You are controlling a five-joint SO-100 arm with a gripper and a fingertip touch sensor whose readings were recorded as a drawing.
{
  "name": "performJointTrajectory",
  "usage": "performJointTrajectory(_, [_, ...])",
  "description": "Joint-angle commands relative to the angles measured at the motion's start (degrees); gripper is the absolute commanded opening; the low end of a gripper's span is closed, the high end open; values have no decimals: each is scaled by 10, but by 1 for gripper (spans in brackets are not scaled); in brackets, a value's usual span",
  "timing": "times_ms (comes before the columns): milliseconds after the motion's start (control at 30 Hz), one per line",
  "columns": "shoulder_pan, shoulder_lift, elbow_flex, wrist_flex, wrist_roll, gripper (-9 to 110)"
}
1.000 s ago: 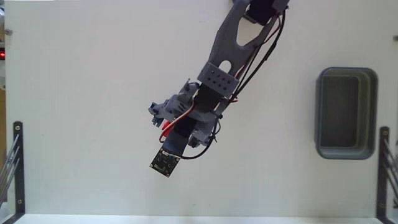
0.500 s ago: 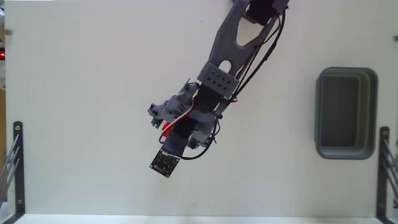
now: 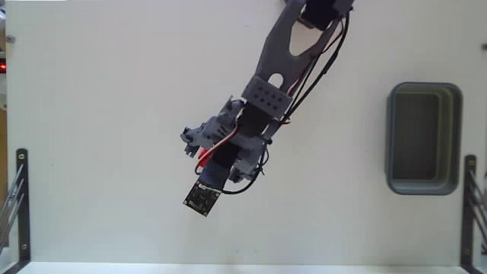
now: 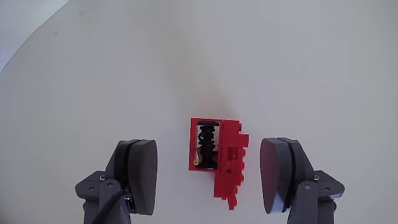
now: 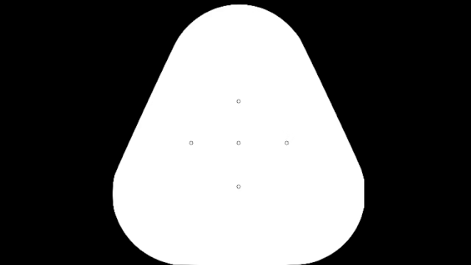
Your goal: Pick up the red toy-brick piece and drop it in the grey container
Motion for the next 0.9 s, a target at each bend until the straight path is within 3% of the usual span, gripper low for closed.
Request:
performJointTrajectory(0, [6, 19, 6, -17, 2, 110])
performJointTrajectory(867, [6, 16, 52, -65, 2, 110])
